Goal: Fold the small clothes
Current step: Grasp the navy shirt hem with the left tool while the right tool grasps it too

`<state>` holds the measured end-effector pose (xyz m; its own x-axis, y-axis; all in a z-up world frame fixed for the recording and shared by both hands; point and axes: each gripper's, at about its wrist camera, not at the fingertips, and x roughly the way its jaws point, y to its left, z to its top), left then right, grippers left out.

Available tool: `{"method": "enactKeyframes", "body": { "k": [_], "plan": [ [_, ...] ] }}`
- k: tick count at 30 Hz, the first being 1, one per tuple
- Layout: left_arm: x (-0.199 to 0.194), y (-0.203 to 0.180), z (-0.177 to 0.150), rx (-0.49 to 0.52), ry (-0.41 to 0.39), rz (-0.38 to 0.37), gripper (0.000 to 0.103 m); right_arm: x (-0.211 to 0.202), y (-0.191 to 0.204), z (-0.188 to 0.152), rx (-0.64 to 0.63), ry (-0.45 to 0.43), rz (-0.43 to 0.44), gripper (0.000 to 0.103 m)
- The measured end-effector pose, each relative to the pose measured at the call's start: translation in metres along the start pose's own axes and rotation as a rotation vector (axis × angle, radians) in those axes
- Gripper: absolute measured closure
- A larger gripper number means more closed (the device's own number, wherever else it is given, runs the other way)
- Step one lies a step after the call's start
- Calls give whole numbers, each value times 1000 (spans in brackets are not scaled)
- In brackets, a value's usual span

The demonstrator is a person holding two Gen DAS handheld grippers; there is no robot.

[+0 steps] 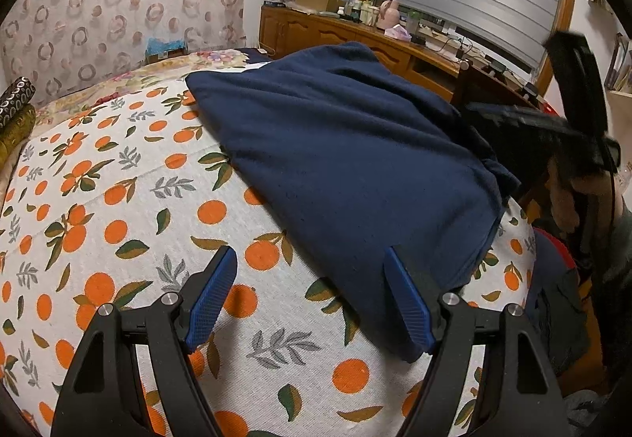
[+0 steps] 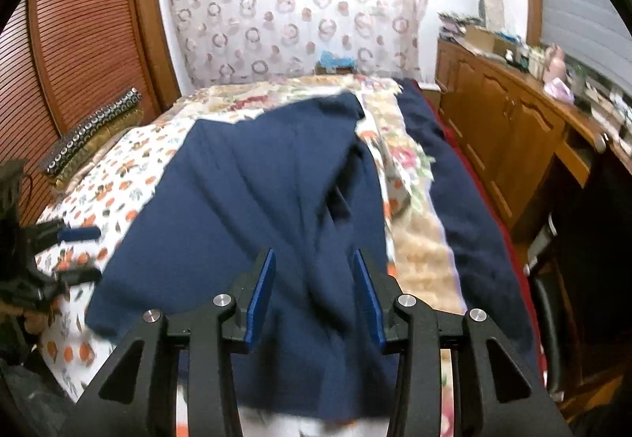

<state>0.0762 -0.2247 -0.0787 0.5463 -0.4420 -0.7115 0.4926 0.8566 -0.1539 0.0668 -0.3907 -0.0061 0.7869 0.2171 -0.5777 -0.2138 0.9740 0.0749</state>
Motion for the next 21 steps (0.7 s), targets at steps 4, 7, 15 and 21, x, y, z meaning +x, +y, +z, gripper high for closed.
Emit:
{"method": "enactKeyframes", "body": {
  "k": [4, 7, 15, 21],
  "plan": [
    [2, 1, 1, -2, 4, -1, 25, 21, 10, 13, -43, -9, 1, 61],
    [2, 1, 1, -1, 5, 0, 25, 45, 10, 16, -75, 25, -18, 61],
    [5, 1, -1, 3, 14, -7, 25, 59, -59, 13, 24, 80, -246, 65],
    [8, -5, -1, 10, 24, -27, 25, 26, -59, -4, 39, 39, -193, 65]
  ]
}}
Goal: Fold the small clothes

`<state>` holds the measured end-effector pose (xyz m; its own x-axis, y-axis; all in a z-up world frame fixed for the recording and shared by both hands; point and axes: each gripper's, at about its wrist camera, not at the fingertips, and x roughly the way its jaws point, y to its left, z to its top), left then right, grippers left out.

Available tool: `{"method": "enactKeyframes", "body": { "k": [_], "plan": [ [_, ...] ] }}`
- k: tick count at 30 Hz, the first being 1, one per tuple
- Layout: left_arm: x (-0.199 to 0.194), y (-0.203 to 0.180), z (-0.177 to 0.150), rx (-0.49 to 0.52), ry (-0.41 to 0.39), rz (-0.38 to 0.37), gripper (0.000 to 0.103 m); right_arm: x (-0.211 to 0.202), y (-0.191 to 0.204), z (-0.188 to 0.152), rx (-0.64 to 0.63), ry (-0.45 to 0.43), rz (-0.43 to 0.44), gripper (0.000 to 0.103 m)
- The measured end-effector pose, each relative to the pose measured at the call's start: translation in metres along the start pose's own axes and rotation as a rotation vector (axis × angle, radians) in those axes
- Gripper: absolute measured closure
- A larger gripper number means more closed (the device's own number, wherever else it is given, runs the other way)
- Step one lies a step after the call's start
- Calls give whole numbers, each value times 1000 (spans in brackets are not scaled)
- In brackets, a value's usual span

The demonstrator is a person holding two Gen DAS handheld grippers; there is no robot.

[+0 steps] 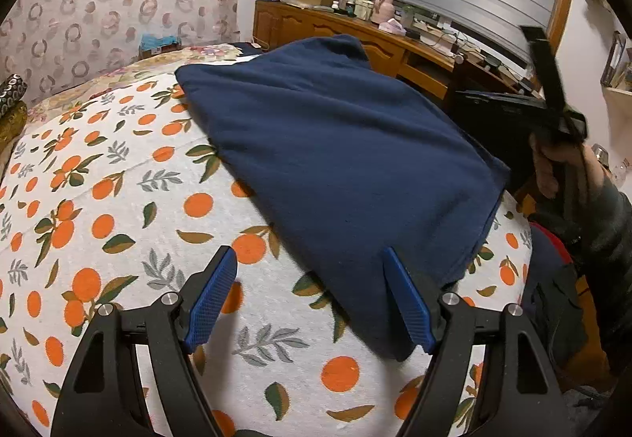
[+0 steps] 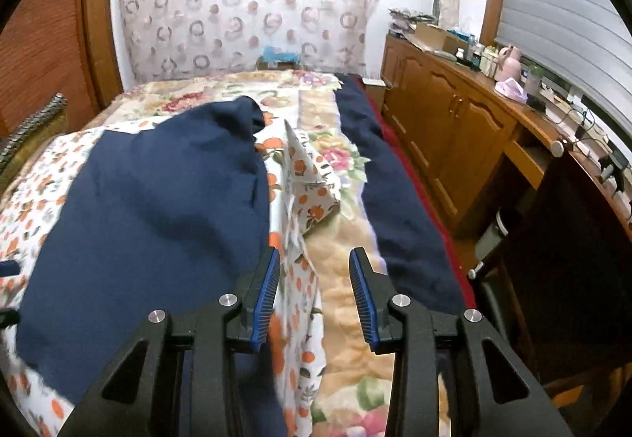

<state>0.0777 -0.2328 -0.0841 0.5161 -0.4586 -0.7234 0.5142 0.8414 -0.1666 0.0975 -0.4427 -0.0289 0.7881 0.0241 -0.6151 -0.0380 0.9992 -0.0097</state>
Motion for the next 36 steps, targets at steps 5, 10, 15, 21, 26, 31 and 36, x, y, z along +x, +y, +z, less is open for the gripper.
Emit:
{"method": "enactKeyframes", "body": {
  "k": [5, 10, 15, 21, 26, 31, 36],
  "plan": [
    [2, -1, -5, -19, 38, -63, 45, -19, 15, -25, -11, 5, 89, 57],
    [-1, -7, -11, -29, 65, -108, 53, -27, 16, -44, -14, 18, 104, 56],
    [-4, -15, -18, -17, 81, -145, 71, -27, 1, -55, 13, 54, 109, 49],
    [-12, -21, -18, -20, 46, -171, 97, -23, -4, -55, 76, 73, 132, 48],
    [-28, -25, -11, -12, -2, -158, 97, -25, 3, -57, 118, 87, 152, 47],
    [-25, -23, -7, -20, -9, -161, 97, -27, 1, -60, 154, 93, 165, 47],
    [-25, -20, -6, -14, 0, -155, 97, -34, 12, -63, 113, 87, 143, 54]
  ]
}}
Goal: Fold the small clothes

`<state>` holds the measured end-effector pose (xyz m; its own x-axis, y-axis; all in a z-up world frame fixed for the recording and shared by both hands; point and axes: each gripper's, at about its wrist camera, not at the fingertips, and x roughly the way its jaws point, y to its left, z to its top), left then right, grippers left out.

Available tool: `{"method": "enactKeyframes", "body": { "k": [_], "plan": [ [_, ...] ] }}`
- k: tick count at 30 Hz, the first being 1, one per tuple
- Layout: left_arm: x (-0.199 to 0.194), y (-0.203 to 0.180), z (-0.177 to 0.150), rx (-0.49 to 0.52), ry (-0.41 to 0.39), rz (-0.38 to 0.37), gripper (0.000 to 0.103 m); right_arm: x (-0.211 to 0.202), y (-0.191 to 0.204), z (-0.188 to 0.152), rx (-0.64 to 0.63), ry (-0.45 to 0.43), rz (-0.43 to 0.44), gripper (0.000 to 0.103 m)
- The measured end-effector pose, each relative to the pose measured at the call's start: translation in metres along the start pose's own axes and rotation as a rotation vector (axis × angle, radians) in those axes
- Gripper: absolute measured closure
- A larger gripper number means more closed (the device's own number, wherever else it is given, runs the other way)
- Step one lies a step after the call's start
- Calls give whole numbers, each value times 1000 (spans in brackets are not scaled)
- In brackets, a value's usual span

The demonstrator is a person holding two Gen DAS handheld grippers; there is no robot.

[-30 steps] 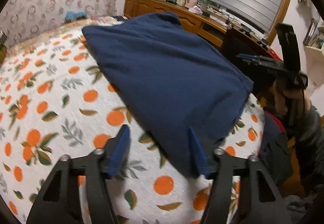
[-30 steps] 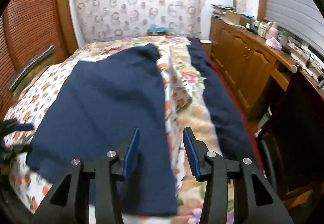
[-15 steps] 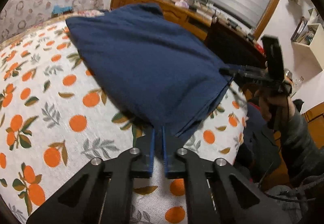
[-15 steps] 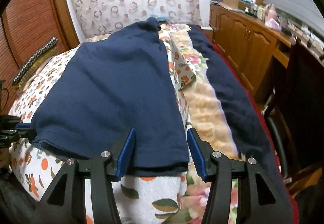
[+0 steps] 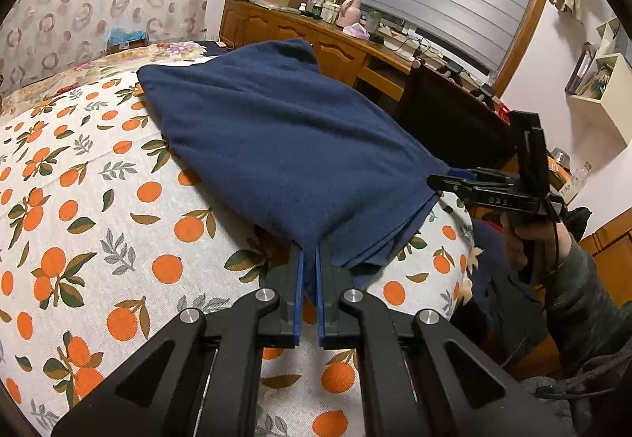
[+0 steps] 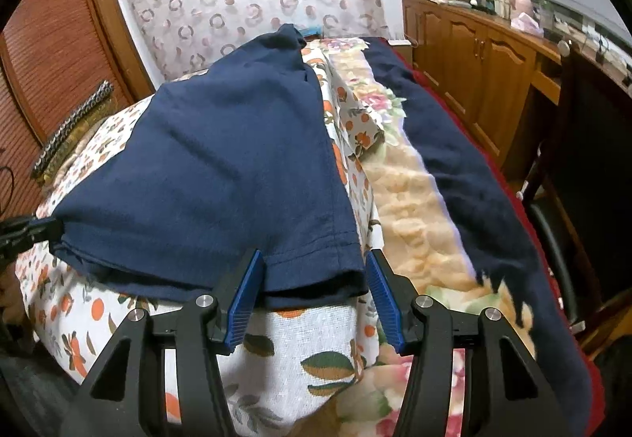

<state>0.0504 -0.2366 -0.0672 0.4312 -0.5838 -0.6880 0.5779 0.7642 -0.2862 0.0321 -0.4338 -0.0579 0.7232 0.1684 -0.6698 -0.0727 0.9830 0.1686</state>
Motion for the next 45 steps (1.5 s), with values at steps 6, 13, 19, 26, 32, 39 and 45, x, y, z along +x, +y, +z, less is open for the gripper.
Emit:
{"method": "enactKeyframes", "body": {
  "k": [6, 13, 19, 26, 32, 39, 45],
  "plan": [
    [3, 4, 1, -16, 11, -3, 97, -2, 6, 1, -63, -20, -35, 85],
    [4, 2, 4, -3, -6, -13, 98, -6, 7, 4, -86, -63, 4, 95],
    [-16, 5, 39, -2, -101, -25, 98, -26, 9, 28, -98, -179, 31, 96],
    [-21, 39, 97, -43, -171, -6, 98, -25, 24, 86, -172, -296, 41, 96],
    [-6, 79, 130, -93, -180, 25, 98, 12, 29, 132, -215, -317, 56, 96],
    [24, 121, 151, -147, -157, 58, 98, 66, 24, 167, -238, -286, 86, 96],
    [52, 143, 156, -176, -104, 108, 98, 92, 14, 187, -229, -248, 96, 96]
  ]
}}
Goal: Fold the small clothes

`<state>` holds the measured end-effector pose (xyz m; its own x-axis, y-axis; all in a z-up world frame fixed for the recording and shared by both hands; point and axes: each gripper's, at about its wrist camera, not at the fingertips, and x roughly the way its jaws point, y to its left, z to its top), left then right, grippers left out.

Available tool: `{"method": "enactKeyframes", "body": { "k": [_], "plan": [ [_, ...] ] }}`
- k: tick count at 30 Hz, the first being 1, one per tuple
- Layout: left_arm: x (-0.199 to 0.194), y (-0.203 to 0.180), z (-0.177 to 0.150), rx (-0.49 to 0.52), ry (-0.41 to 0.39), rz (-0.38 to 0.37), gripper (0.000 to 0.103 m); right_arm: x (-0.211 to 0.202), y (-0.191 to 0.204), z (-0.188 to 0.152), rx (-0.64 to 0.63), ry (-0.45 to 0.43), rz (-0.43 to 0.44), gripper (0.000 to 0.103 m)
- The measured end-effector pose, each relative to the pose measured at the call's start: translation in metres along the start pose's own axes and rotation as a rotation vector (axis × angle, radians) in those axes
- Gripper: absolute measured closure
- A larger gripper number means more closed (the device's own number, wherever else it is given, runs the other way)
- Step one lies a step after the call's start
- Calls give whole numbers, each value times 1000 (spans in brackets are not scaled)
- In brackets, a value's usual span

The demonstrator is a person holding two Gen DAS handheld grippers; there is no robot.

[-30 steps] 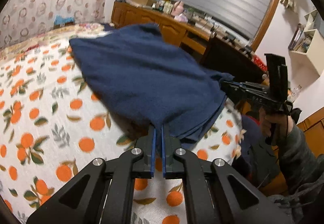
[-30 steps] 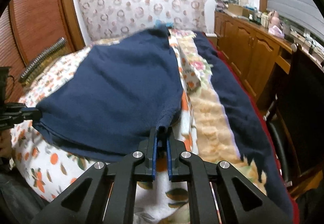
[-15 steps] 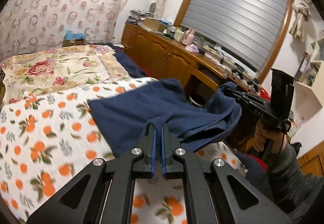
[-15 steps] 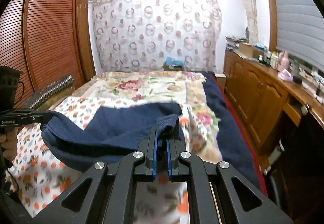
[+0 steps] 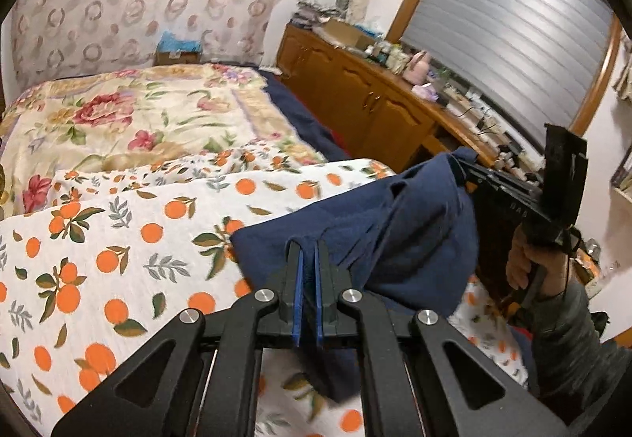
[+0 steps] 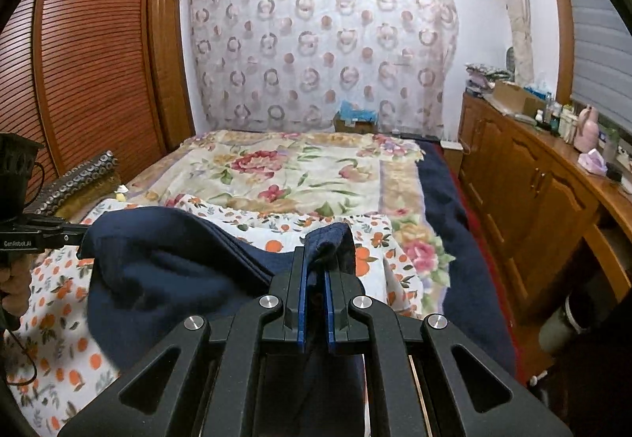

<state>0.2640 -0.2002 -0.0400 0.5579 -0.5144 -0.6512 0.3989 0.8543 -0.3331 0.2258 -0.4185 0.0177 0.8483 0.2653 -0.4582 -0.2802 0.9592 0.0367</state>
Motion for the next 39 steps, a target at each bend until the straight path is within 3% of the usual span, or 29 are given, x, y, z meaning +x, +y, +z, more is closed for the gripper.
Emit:
{"method": "enactKeyframes", "body": {
  "k": [4, 5, 6, 7, 11, 12, 17, 23, 31, 33, 37, 38, 39],
  "plan": [
    [10, 7, 1, -17, 32, -2, 96, 16, -1, 4, 10, 36, -17, 96],
    [8, 7, 1, -12, 25, -3, 90, 16, 3, 11, 10, 41, -17, 96],
    [4, 6, 1, -6, 9, 9, 74, 18, 4, 16, 8, 45, -20, 96],
    [-1, 6, 3, 1, -12, 20, 64, 20, 4, 19, 6, 51, -23, 96],
    [-16, 7, 8, 4, -52, 0, 27, 9, 6, 31, 4, 52, -55, 72],
    [-17, 8, 9, 7, -53, 0, 24, 3, 7, 34, 6, 43, -61, 64],
    [-2, 5, 0, 32, 0, 19, 24, -18, 10, 34, -4, 24, -45, 48],
    [37, 17, -2, 7, 100, 51, 24, -6, 13, 15, -18, 119, -30, 46],
    [60, 32, 2, -73, 135, -3, 24, 12, 7, 23, 38, 188, 0, 42],
    [61, 29, 2, -70, 136, -29, 38, 17, 4, 25, 56, 208, 13, 39],
    [64, 24, 0, -55, 142, -50, 50, 19, -3, 28, 105, 210, 34, 36],
    [64, 24, 1, -51, 142, -56, 59, 18, -3, 27, 108, 206, 34, 36],
    [63, 24, 1, -50, 142, -66, 75, 18, -2, 26, 110, 204, 33, 36]
  ]
}}
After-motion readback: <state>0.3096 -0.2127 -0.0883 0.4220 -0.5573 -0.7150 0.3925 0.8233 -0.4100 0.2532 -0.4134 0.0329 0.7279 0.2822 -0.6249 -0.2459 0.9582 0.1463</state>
